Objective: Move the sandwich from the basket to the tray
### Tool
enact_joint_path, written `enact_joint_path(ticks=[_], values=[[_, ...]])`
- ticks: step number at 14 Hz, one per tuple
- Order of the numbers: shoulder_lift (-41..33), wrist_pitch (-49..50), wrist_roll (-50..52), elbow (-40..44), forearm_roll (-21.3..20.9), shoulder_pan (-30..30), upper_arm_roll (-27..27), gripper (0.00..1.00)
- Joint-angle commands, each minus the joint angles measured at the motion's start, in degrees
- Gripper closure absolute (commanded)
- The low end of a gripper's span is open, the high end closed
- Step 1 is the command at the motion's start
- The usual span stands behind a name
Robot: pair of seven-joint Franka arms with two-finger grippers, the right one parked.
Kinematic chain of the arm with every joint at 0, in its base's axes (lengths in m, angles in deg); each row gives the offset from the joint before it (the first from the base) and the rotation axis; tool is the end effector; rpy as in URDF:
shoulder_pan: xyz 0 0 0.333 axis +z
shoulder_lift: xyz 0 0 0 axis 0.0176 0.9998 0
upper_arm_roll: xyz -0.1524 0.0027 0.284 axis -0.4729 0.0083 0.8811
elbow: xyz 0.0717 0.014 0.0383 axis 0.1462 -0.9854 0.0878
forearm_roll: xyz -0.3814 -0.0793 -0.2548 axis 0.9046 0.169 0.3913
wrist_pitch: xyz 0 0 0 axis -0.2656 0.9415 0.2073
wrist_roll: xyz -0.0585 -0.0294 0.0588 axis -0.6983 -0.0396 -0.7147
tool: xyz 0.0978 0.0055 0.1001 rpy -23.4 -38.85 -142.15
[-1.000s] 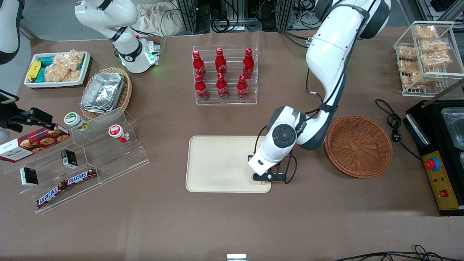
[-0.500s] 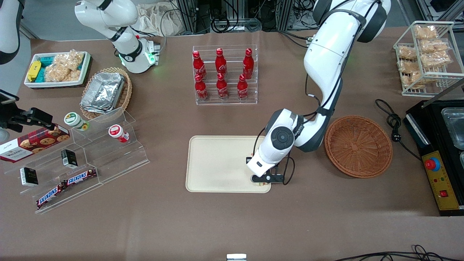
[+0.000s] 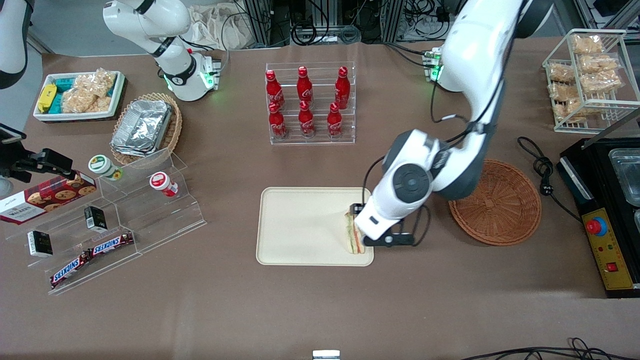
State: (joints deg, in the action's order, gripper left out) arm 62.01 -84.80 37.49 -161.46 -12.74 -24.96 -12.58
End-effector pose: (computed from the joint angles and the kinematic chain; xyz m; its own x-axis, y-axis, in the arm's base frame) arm 0.6960 -0.3748 0.3346 0.9956 0.0455 -0.0823 0.0524 -0.9952 0.0832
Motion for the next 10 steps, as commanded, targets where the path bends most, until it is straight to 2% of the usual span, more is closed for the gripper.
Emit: enact_joint_path(ticks=[1,5,10], values=[[-5.6,4.3,-1.8,-1.7,-0.1,4.3,-0.4,0.01],[-10.7,4.9,-4.6,-1.9,-0.4,11.8,-0.3,0.01],[-15.3,6.9,-19.7,-2.5,-0.4,17.4,1.3,0.01]])
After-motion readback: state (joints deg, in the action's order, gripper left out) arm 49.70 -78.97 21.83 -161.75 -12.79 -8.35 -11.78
